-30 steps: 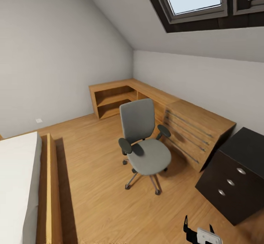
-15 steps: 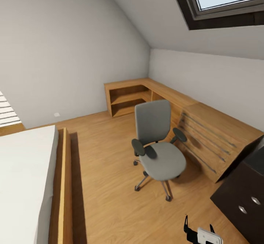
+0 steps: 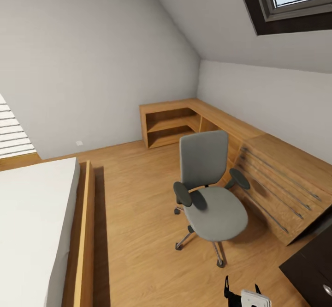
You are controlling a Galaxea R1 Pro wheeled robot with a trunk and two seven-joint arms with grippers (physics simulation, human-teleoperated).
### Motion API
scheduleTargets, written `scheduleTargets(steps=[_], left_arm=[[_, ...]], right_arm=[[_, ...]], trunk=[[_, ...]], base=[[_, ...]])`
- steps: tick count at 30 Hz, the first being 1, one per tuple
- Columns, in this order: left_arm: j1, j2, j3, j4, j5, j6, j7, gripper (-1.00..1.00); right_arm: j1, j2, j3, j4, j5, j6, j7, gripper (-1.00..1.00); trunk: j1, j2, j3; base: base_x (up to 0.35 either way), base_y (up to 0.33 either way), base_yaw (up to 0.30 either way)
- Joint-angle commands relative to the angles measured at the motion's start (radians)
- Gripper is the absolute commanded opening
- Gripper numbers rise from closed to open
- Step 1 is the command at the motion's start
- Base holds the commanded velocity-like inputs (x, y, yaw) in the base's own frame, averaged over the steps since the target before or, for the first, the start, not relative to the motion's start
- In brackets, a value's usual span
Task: In the bedroom, organize the workspace by keeping the computer under the desk, ensuring the monitor is on the desk, placing the keyboard on the desk next to the monitor, placing the mouse on the desk next to the keyboard, moving the folder from the swivel chair onto the desk next to the mouse, stacking the notebook on top of the folder with the pen on top of the notebook, and positioning the swivel chair next to the desk.
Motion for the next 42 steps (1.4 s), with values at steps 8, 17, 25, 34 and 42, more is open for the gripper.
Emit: scheduleTargets(steps=[8,17,25,34,42], left_arm=[[-0.001,-0.012,-0.008,-0.001,0.006,-0.037,0.008,1.00],[-0.001,-0.012,-0.009,0.002,0.011,-0.030,0.010,1.00],[-0.001,-0.010,-0.007,0.003,0.011,-0.032,0.010,1.00],[-0.001,-0.010,-0.007,0.003,0.011,-0.037,0.010,1.00],[-0.001,-0.010,-0.007,0.003,0.011,-0.039,0.010,1.00]], right_arm=[[-0.001,-0.003,0.011,0.002,-0.036,-0.018,-0.016,1.00],[0.000,-0.003,0.011,-0.001,-0.038,-0.001,0.019,1.00],[0.000,-0.005,0.011,-0.004,-0.038,0.068,0.076,1.00],[0.000,-0.005,0.012,-0.004,-0.038,0.069,0.076,1.00],[0.000,-0.005,0.012,-0.003,-0.038,0.069,0.076,1.00]], trunk=[[0.031,-0.058,-0.027],[0.066,-0.121,-0.055],[0.096,-0.177,-0.080],[0.131,-0.240,-0.108],[0.162,-0.296,-0.134]], base=[[0.000,0.000,0.000],[0.000,0.000,0.000],[0.000,0.000,0.000],[0.000,0.000,0.000],[0.000,0.000,0.000]])
